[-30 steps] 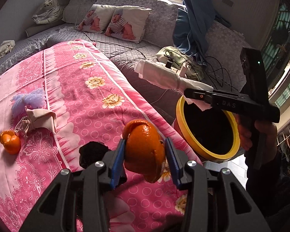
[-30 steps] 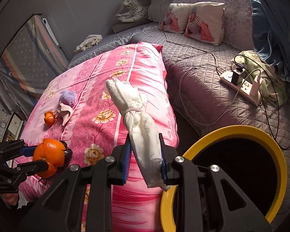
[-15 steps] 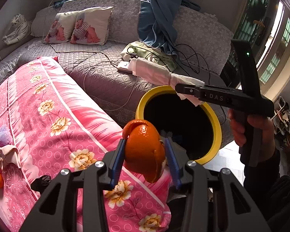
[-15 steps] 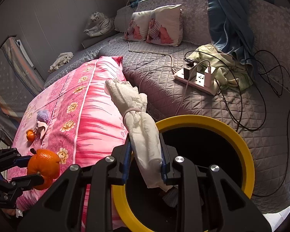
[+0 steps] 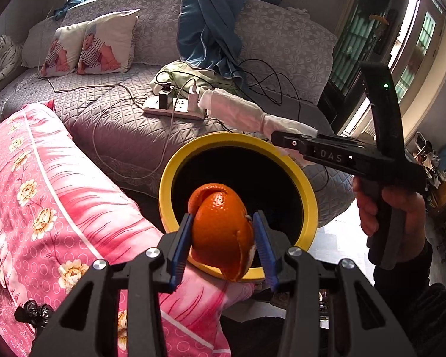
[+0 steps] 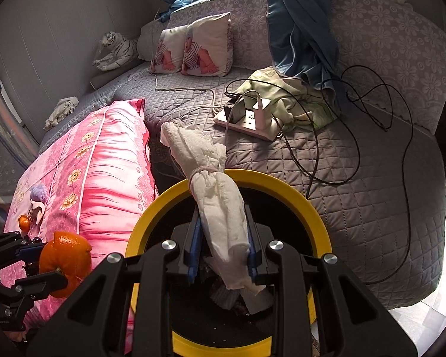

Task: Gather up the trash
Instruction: 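Carry the white tissue and orange over the bin with both tools, then open both tools to drop the tissue and orange into the bin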

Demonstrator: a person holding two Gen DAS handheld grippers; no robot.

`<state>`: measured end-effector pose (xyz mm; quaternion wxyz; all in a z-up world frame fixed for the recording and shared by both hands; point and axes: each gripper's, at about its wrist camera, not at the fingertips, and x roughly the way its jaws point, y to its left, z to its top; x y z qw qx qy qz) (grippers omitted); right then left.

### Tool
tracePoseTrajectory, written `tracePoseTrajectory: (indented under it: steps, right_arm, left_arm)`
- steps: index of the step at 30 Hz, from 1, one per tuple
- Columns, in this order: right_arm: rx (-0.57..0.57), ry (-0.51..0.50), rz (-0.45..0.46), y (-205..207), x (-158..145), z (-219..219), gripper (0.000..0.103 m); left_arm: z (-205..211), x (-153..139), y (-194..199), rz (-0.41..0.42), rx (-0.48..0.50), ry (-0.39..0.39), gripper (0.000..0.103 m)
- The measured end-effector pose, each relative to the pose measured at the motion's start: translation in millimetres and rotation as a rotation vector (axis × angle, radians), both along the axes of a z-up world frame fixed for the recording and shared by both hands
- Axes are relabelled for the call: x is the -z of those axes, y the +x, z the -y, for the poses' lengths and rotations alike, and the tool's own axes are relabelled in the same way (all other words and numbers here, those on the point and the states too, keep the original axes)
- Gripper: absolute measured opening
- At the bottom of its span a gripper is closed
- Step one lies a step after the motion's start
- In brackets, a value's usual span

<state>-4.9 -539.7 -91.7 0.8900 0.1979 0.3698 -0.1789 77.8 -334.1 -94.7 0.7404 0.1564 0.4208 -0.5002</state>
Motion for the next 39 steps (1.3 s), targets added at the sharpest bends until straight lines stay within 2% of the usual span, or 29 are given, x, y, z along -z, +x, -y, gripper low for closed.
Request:
tracePoseTrajectory:
  steps: [16, 26, 27, 28, 29, 30, 31, 39]
  right_arm:
    - [0.067, 0.006, -0.053, -13, 16, 17, 0.024]
    - [0.087, 0.025, -0.075, -12, 25, 24, 0.025]
    - [0.092, 0.029, -0.074, -12, 25, 24, 0.029]
    - [0.098, 0.036, -0.073, -13, 26, 26, 0.037]
    - [0.108, 0.042, -0.072, -14, 26, 28, 0.04]
    - [0.119, 0.042, -0.071, -15, 26, 29, 0.042]
    - [0.128, 0.037, -0.074, -16, 25, 31, 0.042]
    - [0.135, 0.027, -0.074, -18, 18, 29, 0.043]
  left_arm:
    - [51, 34, 5, -0.097, 0.028, 0.019, 0.039]
    - [59, 46, 13, -0.132, 0.017, 0.04, 0.04]
    - [59, 48, 15, -0.143, 0.019, 0.042, 0.041]
    - [59, 49, 17, -0.155, 0.016, 0.042, 0.047]
    - [57, 50, 19, -0.163, 0.009, 0.033, 0.052]
    - [55, 49, 22, -0.162, -0.007, 0.025, 0.067]
    - [52, 48, 25, -0.157, -0.026, 0.012, 0.077]
    - [25, 34, 47, -0.144, -0.088, -0.041, 0.077]
